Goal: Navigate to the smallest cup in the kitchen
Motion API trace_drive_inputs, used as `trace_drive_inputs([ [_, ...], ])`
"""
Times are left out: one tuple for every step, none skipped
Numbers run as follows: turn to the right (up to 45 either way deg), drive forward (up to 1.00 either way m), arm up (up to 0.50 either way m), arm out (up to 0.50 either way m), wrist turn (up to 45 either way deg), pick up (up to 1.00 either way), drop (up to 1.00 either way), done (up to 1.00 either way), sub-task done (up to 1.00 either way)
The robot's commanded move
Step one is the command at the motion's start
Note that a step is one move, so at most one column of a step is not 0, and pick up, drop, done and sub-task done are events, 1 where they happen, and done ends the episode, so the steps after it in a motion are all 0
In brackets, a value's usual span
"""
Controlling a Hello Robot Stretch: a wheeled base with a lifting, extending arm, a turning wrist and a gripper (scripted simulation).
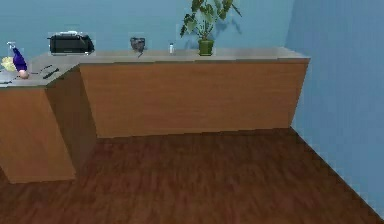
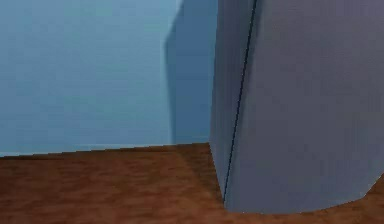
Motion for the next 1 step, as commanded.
trace_drive_inputs([
  [3.0,0.00,0.00,0.00,0.0,0.00,0.00,0.00,0.00],
])
